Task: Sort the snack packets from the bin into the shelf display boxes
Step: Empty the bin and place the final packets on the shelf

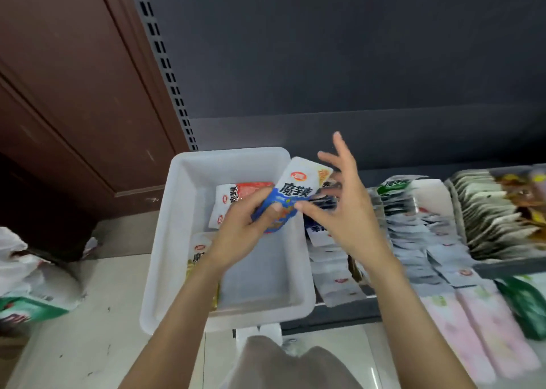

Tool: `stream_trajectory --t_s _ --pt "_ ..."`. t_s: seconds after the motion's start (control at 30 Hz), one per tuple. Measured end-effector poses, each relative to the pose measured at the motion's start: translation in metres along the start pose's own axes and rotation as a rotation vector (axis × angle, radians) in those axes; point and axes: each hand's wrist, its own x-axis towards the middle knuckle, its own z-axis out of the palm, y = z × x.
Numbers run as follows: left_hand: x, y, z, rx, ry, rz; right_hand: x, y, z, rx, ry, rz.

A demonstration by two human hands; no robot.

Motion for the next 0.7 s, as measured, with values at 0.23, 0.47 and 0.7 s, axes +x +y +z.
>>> stream_trajectory --t_s 0.23,0.47,0.7 --pt "0.061 0.014 0.035 0.179 0.222 0.097 0.01 0.004 -0.085 -0.066 0.323 0.015" --pt "0.056 -0.028 0.049 0.726 -0.274 0.052 0.037 0.031 -0.11 0.059 0.345 0.0" --pt "0.044 -0.033 0.058 0.783 -0.173 0.148 0.064 0.049 -0.069 -0.437 0.006 -0.173"
